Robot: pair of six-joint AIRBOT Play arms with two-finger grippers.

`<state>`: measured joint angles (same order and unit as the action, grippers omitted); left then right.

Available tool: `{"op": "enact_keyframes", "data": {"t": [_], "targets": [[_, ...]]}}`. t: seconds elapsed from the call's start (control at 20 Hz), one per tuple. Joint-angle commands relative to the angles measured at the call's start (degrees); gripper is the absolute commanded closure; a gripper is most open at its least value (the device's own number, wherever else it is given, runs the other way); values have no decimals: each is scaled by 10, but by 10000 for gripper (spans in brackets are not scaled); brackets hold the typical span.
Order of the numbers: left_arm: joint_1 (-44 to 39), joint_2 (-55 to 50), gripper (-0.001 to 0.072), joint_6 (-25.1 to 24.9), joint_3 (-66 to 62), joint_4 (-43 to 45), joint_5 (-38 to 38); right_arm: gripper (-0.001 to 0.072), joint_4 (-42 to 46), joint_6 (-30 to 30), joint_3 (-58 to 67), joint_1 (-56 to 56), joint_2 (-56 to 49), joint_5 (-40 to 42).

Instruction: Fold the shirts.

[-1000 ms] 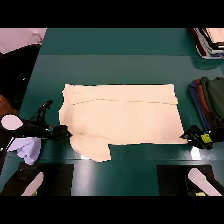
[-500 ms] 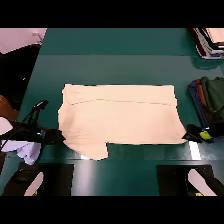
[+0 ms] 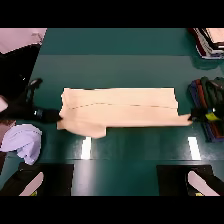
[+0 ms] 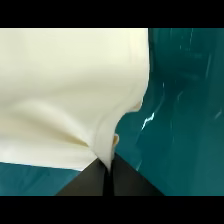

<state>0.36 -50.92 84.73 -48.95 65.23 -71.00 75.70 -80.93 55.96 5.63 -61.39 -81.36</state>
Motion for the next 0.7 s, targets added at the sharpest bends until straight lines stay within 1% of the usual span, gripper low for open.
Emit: {"op": "enact_keyframes", "data": {"t": [0.0, 0.05, 0.15, 0.25, 0.4, 0.45, 0.5, 0.55, 0.6, 0.65], "targets": [[0, -155, 685, -33, -99, 18, 107, 698, 3, -7, 115, -30, -125, 35], [0, -197, 685, -42, -129, 17, 117, 697, 3, -7, 145, -32, -158, 35], [0, -276, 684, -43, -191, 16, 134, 697, -2, -7, 193, -32, -216, 40], [0, -335, 684, -42, -238, 16, 150, 696, -34, -7, 235, -29, -267, 43], [0, -367, 684, -37, -254, 13, 184, 695, -89, -7, 288, -27, -328, 41], [0, -367, 650, -26, -254, 13, 196, 659, -105, -7, 303, -27, -344, 43], [0, -367, 359, -12, -256, 12, 203, 454, -127, -6, 315, -27, -355, 46], [0, -366, 101, 3, -258, 12, 200, 308, -155, 4, 327, -25, -362, 47], [0, -365, 58, 8, -264, 12, 186, 297, -177, 17, 334, -20, -364, 40], [0, -365, 59, 8, -276, 12, 158, 297, -188, 35, 340, -12, -363, 28]]}}
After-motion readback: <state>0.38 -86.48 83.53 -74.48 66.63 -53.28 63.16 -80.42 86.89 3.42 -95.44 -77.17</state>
